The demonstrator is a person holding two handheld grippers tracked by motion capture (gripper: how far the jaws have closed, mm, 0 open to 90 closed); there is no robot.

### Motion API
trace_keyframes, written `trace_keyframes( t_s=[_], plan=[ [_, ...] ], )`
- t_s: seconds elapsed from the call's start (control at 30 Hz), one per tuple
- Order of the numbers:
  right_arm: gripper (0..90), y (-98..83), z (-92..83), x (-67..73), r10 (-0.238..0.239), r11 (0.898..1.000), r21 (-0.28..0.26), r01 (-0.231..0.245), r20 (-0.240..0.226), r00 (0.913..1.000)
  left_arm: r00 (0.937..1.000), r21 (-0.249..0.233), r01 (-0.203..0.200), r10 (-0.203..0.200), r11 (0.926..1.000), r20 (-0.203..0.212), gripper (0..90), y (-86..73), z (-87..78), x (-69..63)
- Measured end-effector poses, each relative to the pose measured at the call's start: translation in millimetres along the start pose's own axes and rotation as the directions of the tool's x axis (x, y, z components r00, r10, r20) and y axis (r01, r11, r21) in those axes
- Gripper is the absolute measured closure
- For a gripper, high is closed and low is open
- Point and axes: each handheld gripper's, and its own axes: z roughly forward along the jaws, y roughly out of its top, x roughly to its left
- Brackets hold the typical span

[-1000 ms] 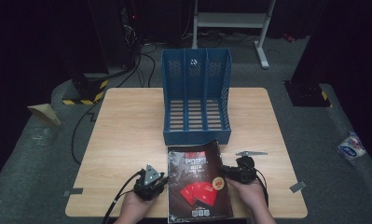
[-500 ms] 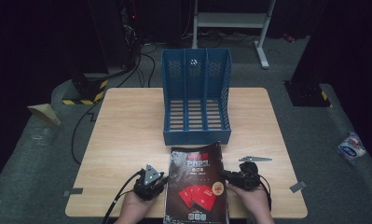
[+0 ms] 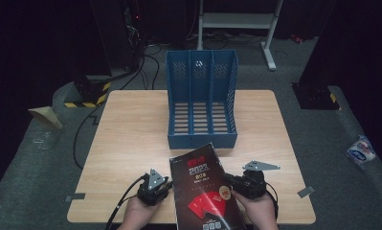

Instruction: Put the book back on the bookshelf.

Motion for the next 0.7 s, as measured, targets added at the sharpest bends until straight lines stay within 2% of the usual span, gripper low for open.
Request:
trace_keyframes(
  t_s=[0.13, 0.3, 0.33, 0.5, 0.7],
  plan=[
    [87.3, 6.8, -12.0, 5.3, -0.011, 0.998, -0.059, 0.012, 0.017, 0.9998, 1.0, 0.0, -0.001, 0.001, 1.0, 0.0, 70.9, 0.0, 0.0, 0.1],
    [87.4, 14.7, -33.3, 5.4, -0.018, 0.991, -0.128, 0.029, 0.085, 0.9962, 1.0, 0.0, -0.003, 0.003, 1.0, 0.001, 70.9, 0.0, 0.0, 0.1],
    [87.4, 15.7, -38.4, 3.4, -0.015, 0.989, -0.144, 0.03, 0.104, 0.9944, 1.0, 0.0, -0.003, 0.003, 1.0, 0.001, 70.9, 0.0, 0.0, 0.1],
    [87.3, 17.9, -58.0, -8.9, 0.016, 0.98, -0.196, 0.012, 0.142, 0.9898, 1.0, -0.001, -0.003, 0.003, 1.0, 0.001, 70.9, 0.0, 0.0, 0.1],
    [87.4, 18.2, -85.1, -19.8, 0.047, 0.968, -0.252, 0.006, 0.204, 0.9778, 1.0, -0.001, -0.003, 0.003, 1.0, 0.001, 70.9, 0.0, 0.0, 0.1]
  ],
)
